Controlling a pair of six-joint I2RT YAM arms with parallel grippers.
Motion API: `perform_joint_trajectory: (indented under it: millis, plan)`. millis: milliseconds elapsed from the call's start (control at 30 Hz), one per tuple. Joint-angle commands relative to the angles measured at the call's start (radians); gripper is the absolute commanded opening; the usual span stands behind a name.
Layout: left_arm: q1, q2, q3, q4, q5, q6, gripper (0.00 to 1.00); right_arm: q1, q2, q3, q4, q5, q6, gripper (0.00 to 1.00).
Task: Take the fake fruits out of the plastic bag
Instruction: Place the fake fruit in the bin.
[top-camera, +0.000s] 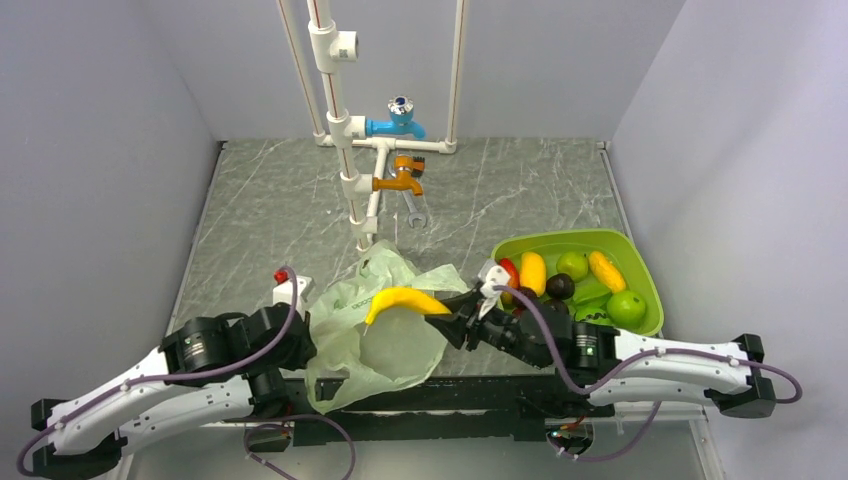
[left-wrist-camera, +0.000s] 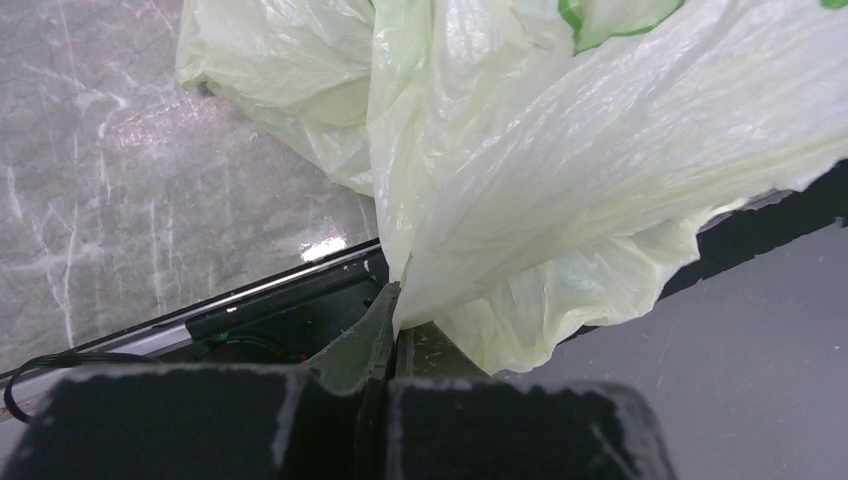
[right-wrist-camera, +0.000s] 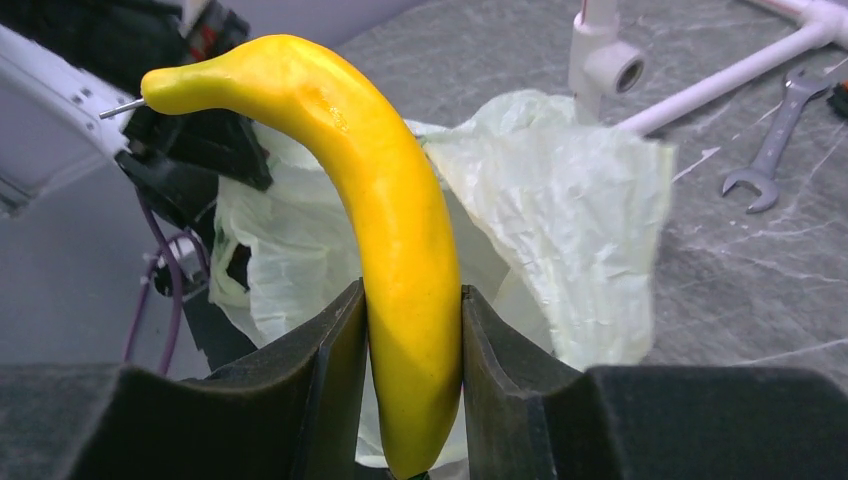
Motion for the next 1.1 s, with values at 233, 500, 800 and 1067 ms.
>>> perform_joint_trajectory:
  millis: [233,500,800,1067]
  plan:
    - [-0.004,-0.121,0.005,-0.005,-0.027,-0.040,0.00,0.002,0.082,0.113,0.091,0.051,-0.037,0.00]
    - [-0.005,-0.046,0.009,-0.001,-0.012,-0.018,0.00,-0.046,0.163,0.347,-0.059,0.578,-0.111,0.00]
    - [-0.004,-0.026,0.009,0.003,-0.007,-0.007,0.00,-0.529,0.130,0.313,-0.439,0.486,0.401,0.00]
    - [-0.004,-0.044,0.006,0.001,-0.010,-0.015,0.00,-0.932,0.191,0.187,-0.628,0.197,0.644,0.00]
